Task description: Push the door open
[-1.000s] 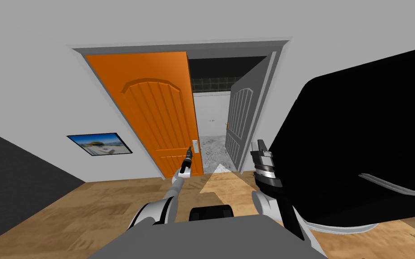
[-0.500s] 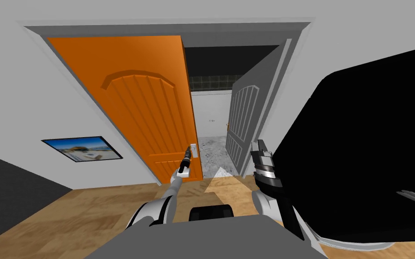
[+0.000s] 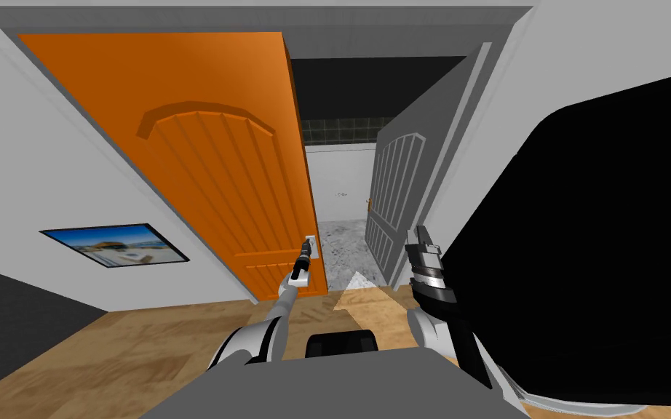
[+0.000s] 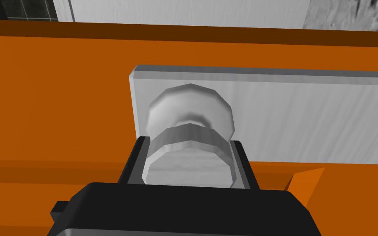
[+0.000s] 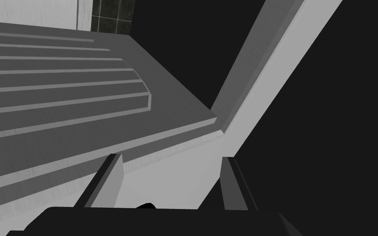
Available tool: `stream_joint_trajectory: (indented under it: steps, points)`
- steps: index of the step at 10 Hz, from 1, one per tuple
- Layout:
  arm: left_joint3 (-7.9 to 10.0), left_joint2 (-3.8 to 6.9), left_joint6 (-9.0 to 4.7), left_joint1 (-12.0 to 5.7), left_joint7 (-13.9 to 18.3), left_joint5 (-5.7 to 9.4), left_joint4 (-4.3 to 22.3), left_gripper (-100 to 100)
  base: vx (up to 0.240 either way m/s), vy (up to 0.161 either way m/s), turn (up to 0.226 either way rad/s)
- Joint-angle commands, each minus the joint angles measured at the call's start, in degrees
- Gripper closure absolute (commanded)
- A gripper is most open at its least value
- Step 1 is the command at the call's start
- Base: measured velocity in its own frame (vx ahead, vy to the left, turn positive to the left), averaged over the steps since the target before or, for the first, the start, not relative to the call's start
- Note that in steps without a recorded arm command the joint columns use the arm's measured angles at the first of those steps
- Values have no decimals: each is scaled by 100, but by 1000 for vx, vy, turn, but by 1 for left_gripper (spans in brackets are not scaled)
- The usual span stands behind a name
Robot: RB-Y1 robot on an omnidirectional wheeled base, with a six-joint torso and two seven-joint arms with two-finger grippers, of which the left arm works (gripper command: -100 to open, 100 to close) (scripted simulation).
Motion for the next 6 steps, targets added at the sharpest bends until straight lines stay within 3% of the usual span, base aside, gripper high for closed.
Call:
stream_joint_trajectory:
  steps: [1, 4, 5, 6]
  points:
    - [-2, -5, 2, 9, 1, -1, 3, 100, -13, 4, -11]
    - [-2, -5, 2, 9, 1, -1, 3, 100, 0, 0, 0]
    - [66, 100, 8, 6, -18, 18, -10, 100, 99, -26, 14]
    - [95, 137, 9, 12, -25, 26, -14, 100, 137, -56, 31]
